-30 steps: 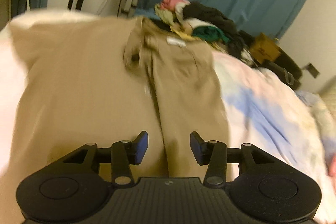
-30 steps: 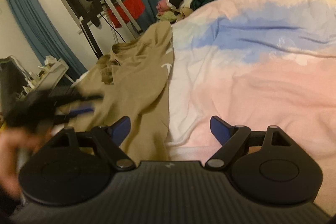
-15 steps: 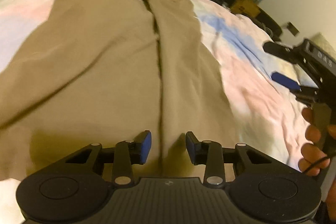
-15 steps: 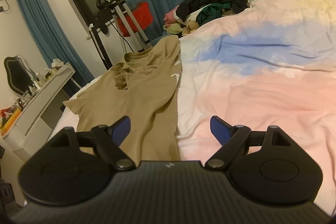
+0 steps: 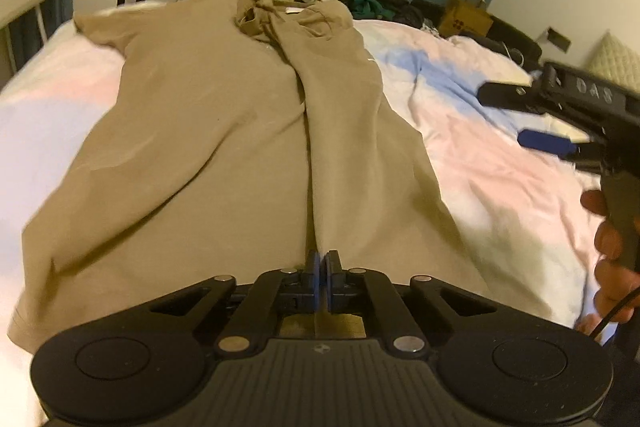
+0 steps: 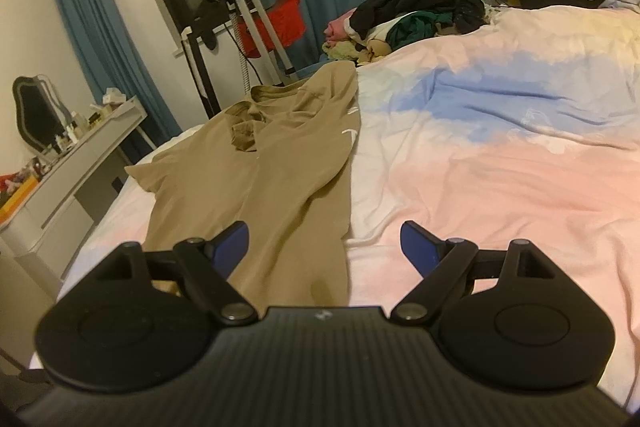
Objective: Fold clothes
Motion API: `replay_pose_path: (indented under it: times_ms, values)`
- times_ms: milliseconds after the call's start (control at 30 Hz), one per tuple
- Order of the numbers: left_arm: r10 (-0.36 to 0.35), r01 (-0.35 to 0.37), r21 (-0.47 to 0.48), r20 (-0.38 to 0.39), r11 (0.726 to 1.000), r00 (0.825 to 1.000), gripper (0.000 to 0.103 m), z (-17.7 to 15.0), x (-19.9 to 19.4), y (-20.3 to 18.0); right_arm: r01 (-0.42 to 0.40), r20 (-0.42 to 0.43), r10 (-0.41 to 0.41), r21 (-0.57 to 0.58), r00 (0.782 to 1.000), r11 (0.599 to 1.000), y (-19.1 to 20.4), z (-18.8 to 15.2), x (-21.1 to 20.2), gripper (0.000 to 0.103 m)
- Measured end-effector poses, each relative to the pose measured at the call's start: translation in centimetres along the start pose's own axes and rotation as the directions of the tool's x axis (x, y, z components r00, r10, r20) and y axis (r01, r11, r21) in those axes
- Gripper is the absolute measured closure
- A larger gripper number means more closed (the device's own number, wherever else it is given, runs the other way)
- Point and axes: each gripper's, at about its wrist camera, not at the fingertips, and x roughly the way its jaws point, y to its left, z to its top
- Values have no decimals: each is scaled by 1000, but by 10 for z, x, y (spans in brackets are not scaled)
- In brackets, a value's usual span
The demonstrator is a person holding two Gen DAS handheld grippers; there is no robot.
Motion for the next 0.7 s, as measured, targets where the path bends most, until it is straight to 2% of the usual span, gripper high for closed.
replay_pose_path:
  times_ms: [33,100,300,433,500,700]
  values:
    - [4,-4,11,5,1000,1000,87,1,0,-3,-2,-1,2,-3,1000,1000,1,0,1,19]
    - [9,-9,21,17,1000,1000,60,1,-4,-6,-6,-1,6,-12,1000,1000,4,-1,1,19]
    - [73,-79,45,115,996,991,22,21,-18,-13,-11,40,12,-16,999,1000,6,1,-4,19]
    - [94,-103,40,189,994,977,11,44,-34,-14,-6,70,5,7,998,1000,2,3,-8,19]
    - [91,-100,30,215,995,972,1,52,-40,-15,-3,85,1,22,996,1000,-1,5,-9,19]
    - [77,-92,50,251,994,965,0,75,-37,-19,4,129,-13,66,992,998,-10,8,-13,19]
